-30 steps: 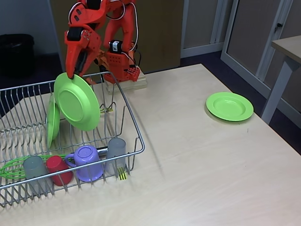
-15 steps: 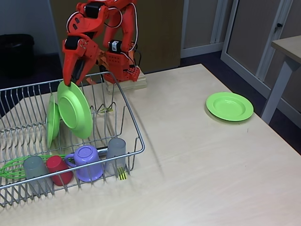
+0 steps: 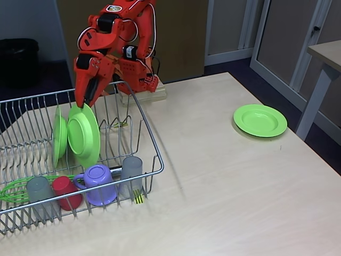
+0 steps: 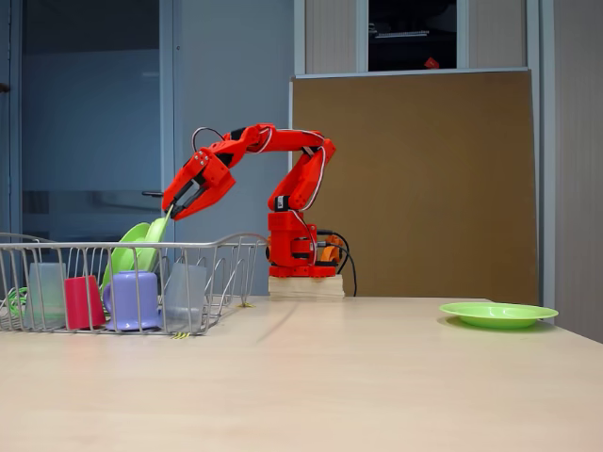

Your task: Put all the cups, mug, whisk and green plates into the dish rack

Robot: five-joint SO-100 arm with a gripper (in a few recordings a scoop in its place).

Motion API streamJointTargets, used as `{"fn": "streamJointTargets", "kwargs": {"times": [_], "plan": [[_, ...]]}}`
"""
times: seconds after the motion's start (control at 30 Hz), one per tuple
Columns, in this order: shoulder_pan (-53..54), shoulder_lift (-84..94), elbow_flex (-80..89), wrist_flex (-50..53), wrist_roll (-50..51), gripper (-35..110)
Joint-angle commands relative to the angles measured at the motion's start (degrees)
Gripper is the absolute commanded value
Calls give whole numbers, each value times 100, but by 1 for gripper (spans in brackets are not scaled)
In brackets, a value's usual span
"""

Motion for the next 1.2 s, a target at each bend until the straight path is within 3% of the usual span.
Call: {"fn": "streamJointTargets", "kwargs": {"times": [0.0, 0.63, 1.17], "plan": [[176, 308, 264, -35, 149, 0], [940, -519, 404, -422, -729, 4], [220, 387, 492, 246, -844, 17]]}}
